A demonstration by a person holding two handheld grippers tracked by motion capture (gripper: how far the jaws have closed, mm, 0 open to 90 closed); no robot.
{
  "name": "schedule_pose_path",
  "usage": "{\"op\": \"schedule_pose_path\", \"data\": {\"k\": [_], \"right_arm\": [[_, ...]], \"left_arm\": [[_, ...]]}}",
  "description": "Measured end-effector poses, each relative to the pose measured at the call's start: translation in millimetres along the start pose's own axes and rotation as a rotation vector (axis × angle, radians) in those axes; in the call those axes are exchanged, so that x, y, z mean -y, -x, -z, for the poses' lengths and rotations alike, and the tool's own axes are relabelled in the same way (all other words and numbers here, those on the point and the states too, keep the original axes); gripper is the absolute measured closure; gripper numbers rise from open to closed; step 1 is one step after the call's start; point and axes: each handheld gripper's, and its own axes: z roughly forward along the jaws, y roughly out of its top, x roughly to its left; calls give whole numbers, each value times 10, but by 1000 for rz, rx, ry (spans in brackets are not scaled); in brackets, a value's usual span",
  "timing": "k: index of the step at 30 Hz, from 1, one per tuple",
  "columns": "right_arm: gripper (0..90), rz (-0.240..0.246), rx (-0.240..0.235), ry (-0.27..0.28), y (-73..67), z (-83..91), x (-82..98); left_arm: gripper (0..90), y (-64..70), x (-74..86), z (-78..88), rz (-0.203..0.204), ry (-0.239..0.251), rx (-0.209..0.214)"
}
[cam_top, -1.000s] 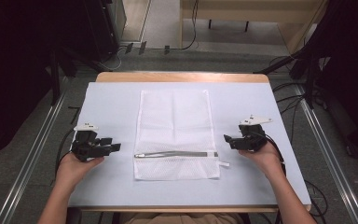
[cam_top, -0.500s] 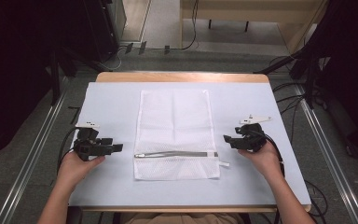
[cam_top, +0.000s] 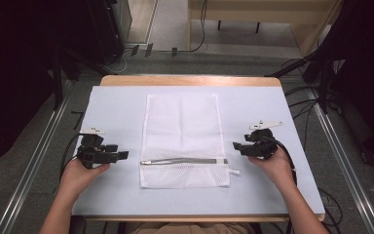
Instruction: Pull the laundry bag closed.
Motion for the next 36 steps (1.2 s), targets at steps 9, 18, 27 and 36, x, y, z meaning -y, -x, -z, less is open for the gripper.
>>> {"op": "schedule_pose_path", "data": {"k": [9, 18, 27, 36], "right_arm": [[443, -2, -14, -13, -33, 2, -9], [438, 30, -28, -12, -152, 33, -55], [442, 43, -41, -17, -225, 51, -85], [452, 87, -75, -26, -360, 9, -147]], "left_arm": [[360, -13, 5, -3, 4, -6, -5], [359, -2, 6, 13, 7, -1, 0], [356, 3, 25, 33, 20, 4, 0], [356, 24, 69, 67, 15, 2, -3]]}}
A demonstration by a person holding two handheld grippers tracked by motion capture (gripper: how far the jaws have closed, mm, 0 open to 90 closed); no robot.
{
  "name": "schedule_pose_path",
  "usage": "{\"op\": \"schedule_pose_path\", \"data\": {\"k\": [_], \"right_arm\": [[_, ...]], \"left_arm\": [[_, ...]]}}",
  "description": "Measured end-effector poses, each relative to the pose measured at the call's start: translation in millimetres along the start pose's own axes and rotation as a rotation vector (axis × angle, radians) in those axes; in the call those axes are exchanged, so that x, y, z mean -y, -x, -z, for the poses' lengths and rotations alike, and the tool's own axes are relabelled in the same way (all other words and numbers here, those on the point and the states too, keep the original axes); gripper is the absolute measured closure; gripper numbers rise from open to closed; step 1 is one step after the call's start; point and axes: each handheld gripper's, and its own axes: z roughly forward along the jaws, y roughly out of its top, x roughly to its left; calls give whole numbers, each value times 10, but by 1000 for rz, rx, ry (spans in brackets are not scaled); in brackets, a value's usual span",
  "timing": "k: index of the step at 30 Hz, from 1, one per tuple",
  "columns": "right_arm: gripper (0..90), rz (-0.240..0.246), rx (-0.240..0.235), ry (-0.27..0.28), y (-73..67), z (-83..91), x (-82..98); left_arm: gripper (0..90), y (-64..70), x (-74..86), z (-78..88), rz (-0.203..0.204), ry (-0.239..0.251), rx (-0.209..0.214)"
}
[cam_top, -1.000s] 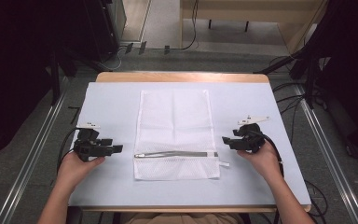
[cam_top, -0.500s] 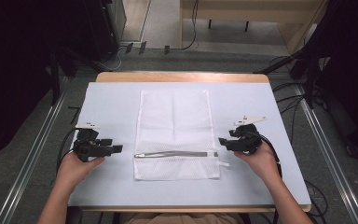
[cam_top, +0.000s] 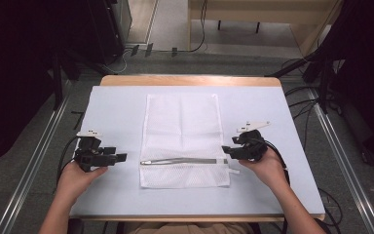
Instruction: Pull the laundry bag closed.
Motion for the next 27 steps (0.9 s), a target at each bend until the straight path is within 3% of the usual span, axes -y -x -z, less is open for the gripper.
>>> {"op": "schedule_pose_path", "data": {"k": [17, 27], "right_arm": [[478, 52, -59, -14, -244, -126, -96], [492, 66, -74, -10, -307, -155, -175]], "left_arm": [[358, 18, 56, 33, 6, 1, 1], [366, 20, 54, 26, 2, 1, 4]]}}
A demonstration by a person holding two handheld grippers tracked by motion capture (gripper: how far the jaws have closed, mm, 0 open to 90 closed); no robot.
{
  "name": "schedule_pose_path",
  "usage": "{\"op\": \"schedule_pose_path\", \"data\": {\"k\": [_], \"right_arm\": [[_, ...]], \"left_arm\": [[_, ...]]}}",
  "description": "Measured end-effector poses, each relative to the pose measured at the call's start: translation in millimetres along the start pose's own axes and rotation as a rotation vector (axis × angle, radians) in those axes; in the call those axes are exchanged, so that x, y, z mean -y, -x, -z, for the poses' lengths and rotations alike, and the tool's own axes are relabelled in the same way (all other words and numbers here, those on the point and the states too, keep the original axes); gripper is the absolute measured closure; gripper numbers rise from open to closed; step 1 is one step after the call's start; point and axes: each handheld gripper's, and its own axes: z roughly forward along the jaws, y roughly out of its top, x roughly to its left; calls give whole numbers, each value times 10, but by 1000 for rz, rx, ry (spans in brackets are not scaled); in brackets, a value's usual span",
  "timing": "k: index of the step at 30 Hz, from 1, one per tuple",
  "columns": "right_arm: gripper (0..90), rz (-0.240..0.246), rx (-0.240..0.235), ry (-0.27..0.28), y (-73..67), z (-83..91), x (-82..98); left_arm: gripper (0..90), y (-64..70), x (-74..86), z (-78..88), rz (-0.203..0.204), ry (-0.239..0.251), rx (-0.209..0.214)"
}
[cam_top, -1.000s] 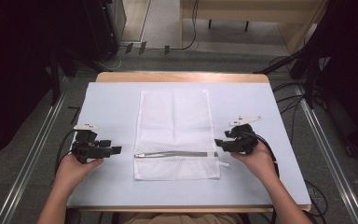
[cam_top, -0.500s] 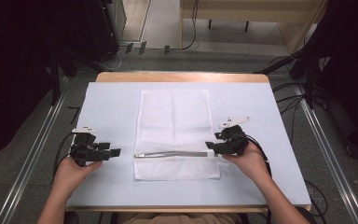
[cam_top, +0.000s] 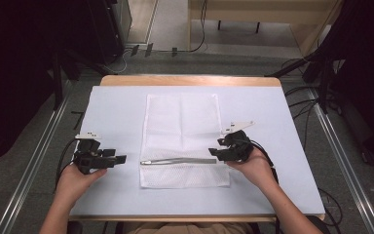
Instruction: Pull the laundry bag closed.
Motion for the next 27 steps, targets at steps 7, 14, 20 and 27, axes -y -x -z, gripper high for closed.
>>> {"op": "schedule_pose_path", "data": {"k": [7, 14, 20, 27], "right_arm": [[504, 33, -22, -5, -120, -55, -115], [508, 59, -44, -7, -228, -101, -254], [517, 76, -69, -8, -316, -181, -352], [549, 91, -98, -20, -456, -293, -450]], "left_arm": [[367, 2, -3, 7, 2, 0, -5], [369, -2, -1, 1, 3, -5, -19], [371, -5, -5, -22, -1, -11, -6], [375, -6, -15, -45, 1, -12, 2]]}}
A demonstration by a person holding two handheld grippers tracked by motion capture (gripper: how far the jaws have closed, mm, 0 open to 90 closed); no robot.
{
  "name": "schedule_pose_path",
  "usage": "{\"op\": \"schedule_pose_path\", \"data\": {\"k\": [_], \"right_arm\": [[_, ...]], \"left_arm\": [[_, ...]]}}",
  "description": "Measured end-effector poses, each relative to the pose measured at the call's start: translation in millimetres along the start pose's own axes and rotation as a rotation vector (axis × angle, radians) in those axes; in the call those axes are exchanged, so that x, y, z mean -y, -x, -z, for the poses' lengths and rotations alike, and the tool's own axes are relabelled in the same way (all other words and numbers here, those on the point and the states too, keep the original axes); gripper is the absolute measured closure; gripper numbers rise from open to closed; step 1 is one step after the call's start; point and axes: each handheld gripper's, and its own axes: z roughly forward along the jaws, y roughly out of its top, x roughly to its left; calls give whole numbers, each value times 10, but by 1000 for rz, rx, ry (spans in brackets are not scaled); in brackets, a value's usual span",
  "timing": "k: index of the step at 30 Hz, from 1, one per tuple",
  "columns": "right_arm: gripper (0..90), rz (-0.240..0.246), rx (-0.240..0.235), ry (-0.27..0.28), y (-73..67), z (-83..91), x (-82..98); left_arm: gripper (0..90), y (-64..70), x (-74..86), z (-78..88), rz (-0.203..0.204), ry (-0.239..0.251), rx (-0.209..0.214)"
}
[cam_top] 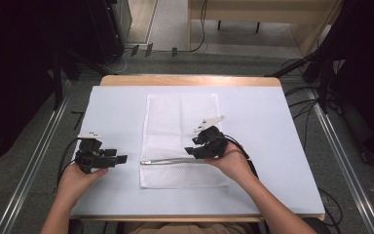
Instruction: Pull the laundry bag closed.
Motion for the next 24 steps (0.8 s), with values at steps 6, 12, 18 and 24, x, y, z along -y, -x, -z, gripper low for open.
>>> {"op": "schedule_pose_path", "data": {"k": [6, 12, 18, 24], "right_arm": [[564, 16, -23, -5, -90, -99, -79], [574, 30, -38, -6, -153, -180, -128], [584, 37, -55, -8, -222, -255, -167], [598, 30, -80, -13, -278, -336, -209]], "left_arm": [[377, 0, -9, -15, -3, 3, 4], [377, -1, -15, -20, -12, 1, 8], [376, -4, -18, -22, -13, -1, 11], [374, -24, -17, -9, -6, 3, 11]]}}
